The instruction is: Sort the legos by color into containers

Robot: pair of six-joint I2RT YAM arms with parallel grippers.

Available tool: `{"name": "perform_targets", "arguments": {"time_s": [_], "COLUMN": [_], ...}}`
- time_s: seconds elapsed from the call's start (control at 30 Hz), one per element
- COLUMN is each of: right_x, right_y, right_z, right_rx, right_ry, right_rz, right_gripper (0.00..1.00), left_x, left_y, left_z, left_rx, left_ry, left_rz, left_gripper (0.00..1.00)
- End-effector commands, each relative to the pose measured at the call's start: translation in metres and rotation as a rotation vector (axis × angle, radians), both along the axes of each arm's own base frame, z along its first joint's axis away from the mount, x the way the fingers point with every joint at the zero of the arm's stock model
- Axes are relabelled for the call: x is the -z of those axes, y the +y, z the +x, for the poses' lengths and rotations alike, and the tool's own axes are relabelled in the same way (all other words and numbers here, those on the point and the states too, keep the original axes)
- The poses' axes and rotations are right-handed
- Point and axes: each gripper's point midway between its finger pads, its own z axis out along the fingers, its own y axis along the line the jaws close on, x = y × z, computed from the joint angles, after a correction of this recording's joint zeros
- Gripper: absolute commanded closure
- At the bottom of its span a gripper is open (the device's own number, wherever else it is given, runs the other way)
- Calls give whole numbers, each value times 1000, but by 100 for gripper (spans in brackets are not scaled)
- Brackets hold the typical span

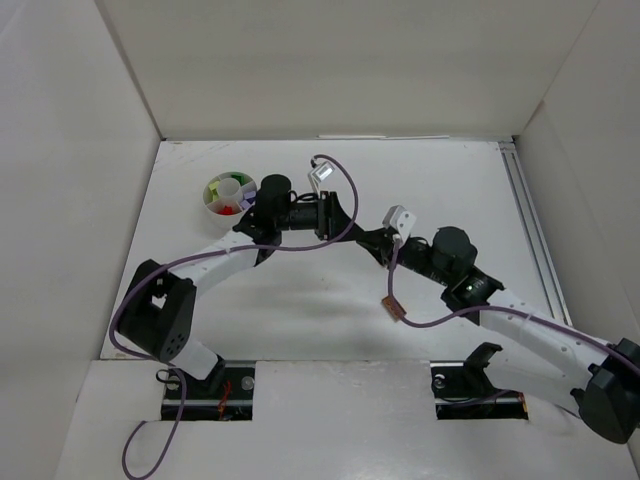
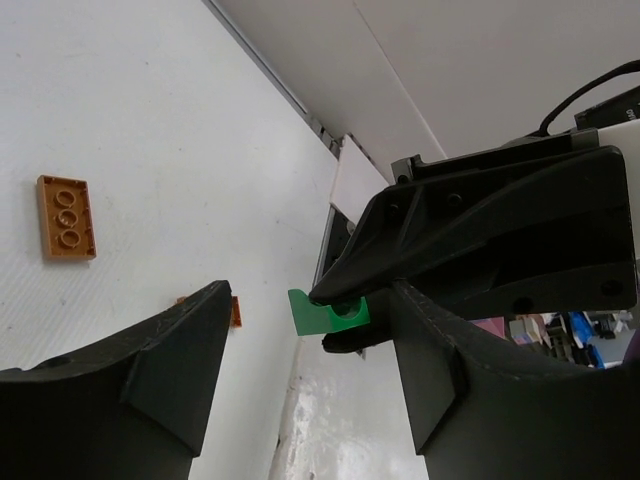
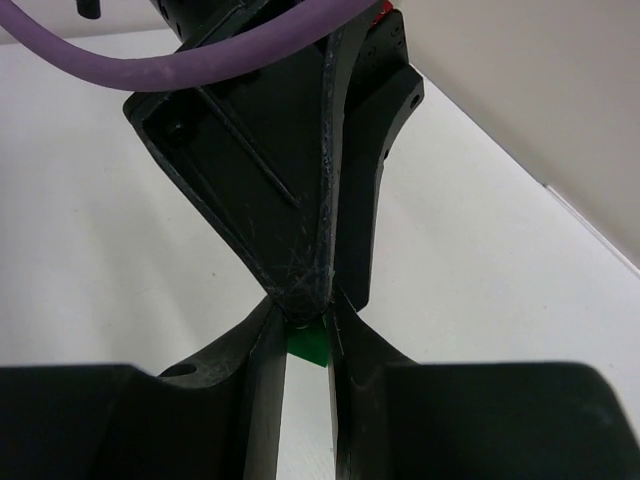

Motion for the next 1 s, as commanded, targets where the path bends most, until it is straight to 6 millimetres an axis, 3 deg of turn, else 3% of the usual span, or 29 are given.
{"name": "perform_targets", "arguments": {"time_s": [0.0,0.1,0.23,0.3,0.43,0.57,0.63,0.7,0.73,0.87,0.97], "right_x": [-55,-53,-54,-58,-61,-69,-70,-70,-76,-59,-45], "right_y": [13,16,22,22,24,22,21,21,22,30,36], "right_z": [7,13,18,20,24,27,28,28,27,24,19], "right_rx": [14,37,73,91,112,146,156,155,146,103,57], "right_ry": [-165,-166,-191,-209,-228,-244,-253,-244,-253,-197,-149], "right_rz": [99,91,96,106,120,149,161,167,177,118,73], "right_gripper": [85,85,83,82,82,81,81,79,79,78,75], "left_x": [-23,-26,-32,-36,-41,-44,-44,-44,-44,-55,-67], "left_y": [-16,-16,-19,-18,-19,-17,-17,-17,-18,-15,-5], "left_z": [-39,-40,-47,-50,-58,-61,-61,-61,-59,-54,-35], "left_rx": [190,199,240,260,293,302,302,302,291,248,155], "left_ry": [-57,-55,-43,-50,-36,-32,-32,-32,-33,-60,-93], "left_rz": [-55,-60,-69,-75,-89,-93,-93,-93,-93,-107,-122], "left_gripper": [39,40,56,58,71,78,92,100,100,100,100]}}
